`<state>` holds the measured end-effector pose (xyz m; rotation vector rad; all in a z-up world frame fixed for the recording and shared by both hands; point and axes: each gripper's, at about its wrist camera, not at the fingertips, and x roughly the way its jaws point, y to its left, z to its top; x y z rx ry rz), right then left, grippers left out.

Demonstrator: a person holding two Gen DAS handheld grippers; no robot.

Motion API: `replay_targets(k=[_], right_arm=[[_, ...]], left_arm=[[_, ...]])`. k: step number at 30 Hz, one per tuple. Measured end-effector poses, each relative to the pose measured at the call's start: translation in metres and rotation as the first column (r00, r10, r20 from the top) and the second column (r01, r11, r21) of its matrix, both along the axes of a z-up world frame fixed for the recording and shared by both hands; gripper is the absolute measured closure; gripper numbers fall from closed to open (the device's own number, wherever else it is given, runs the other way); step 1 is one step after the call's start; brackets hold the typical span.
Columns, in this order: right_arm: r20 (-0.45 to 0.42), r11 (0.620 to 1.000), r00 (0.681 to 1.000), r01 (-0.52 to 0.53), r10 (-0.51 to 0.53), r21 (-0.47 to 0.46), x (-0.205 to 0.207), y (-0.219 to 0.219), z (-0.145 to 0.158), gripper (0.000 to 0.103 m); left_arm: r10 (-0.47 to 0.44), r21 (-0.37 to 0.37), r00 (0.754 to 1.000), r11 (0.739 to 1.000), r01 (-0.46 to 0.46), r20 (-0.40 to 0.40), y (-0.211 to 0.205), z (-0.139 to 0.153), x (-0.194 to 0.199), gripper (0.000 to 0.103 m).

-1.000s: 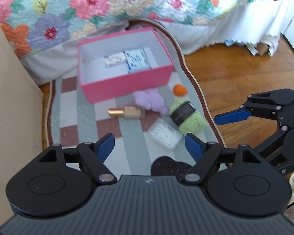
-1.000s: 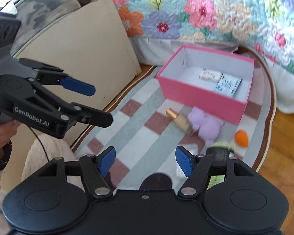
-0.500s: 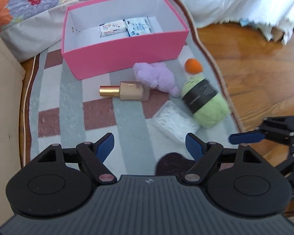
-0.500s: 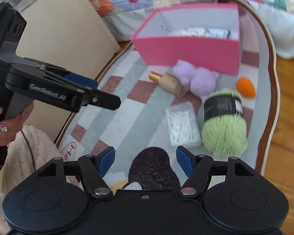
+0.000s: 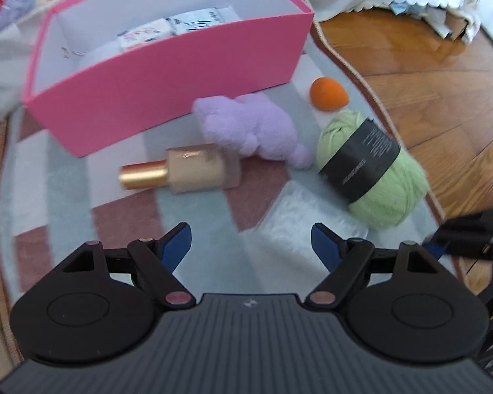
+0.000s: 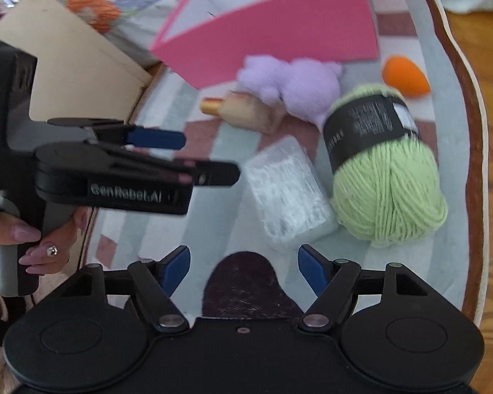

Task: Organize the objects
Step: 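Move the left tool down to the clear floss-pick box and close it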

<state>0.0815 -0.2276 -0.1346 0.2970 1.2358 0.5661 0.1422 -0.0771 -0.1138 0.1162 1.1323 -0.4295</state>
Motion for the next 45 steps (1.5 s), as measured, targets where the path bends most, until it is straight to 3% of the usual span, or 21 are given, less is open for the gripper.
replay_targets(k=[3, 5, 8, 10, 12, 17, 21, 24, 29, 33, 38, 42, 45], right_arm=[[-0.049, 0.998, 0.998, 0.044, -0.041, 0.046, 0.003, -0.002, -0.014, 0.026], [-0.057, 0.995, 0.996, 0.079, -0.075, 0.065, 0.004, -0.001, -0.020, 0.026], [-0.029, 0.995, 0.996, 0.085, -0.084, 0.046, 0.005, 0.004, -0.022, 0.026], [-0.006, 0.996, 0.996, 0.093, -0.093, 0.005, 0.004, 0.007, -0.022, 0.026], [0.014, 0.994, 0.994, 0.110, -0.110, -0.019, 0.004, 0.006, -0.022, 0.026], [0.085, 0.991, 0.994, 0.081, -0.073, -0.103, 0.002, 0.014, -0.022, 0.033], [0.123, 0.990, 0.991, 0.073, -0.058, -0.119, 0.003, 0.013, -0.019, 0.037], [0.160, 0.989, 0.987, 0.035, -0.011, -0.145, 0.005, 0.021, -0.021, 0.044], [0.219, 0.984, 0.973, -0.029, 0.068, -0.177, 0.013, 0.031, -0.018, 0.044], [0.218, 0.969, 0.959, -0.133, 0.179, -0.210, 0.013, 0.038, -0.019, 0.031], [0.230, 0.910, 0.914, -0.251, 0.336, -0.330, 0.014, 0.061, -0.023, 0.015], [0.254, 0.875, 0.886, -0.269, 0.389, -0.402, 0.011, 0.075, -0.029, 0.008], [0.259, 0.888, 0.895, -0.248, 0.363, -0.388, 0.011, 0.073, -0.034, 0.007]], left_arm=[[-0.016, -0.061, 1.000, 0.998, 0.017, 0.024, -0.003, -0.010, 0.006, 0.028], [-0.010, -0.112, 1.000, 0.994, 0.009, -0.008, -0.001, -0.019, 0.012, 0.029], [-0.028, -0.135, 0.999, 0.991, 0.024, -0.029, -0.003, -0.027, 0.015, 0.040], [-0.045, -0.131, 0.999, 0.991, 0.041, -0.024, -0.006, -0.030, 0.014, 0.041], [-0.045, -0.158, 0.998, 0.987, 0.038, -0.043, -0.006, -0.033, 0.014, 0.054], [0.032, -0.224, 0.991, 0.973, -0.061, -0.133, 0.010, -0.037, 0.014, 0.066], [0.088, -0.244, 0.960, 0.957, -0.156, -0.268, 0.031, -0.043, -0.001, 0.070], [0.148, -0.241, 0.937, 0.943, -0.231, -0.317, 0.040, -0.045, -0.011, 0.075], [0.240, -0.261, 0.918, 0.908, -0.327, -0.315, 0.050, -0.048, -0.012, 0.073], [0.266, -0.272, 0.930, 0.903, -0.333, -0.255, 0.052, -0.048, -0.006, 0.071], [0.284, -0.314, 0.919, 0.876, -0.365, -0.274, 0.058, -0.053, -0.009, 0.068], [0.321, -0.349, 0.888, 0.833, -0.430, -0.329, 0.068, -0.060, -0.009, 0.068], [0.337, -0.359, 0.871, 0.812, -0.461, -0.356, 0.068, -0.063, -0.009, 0.067]])
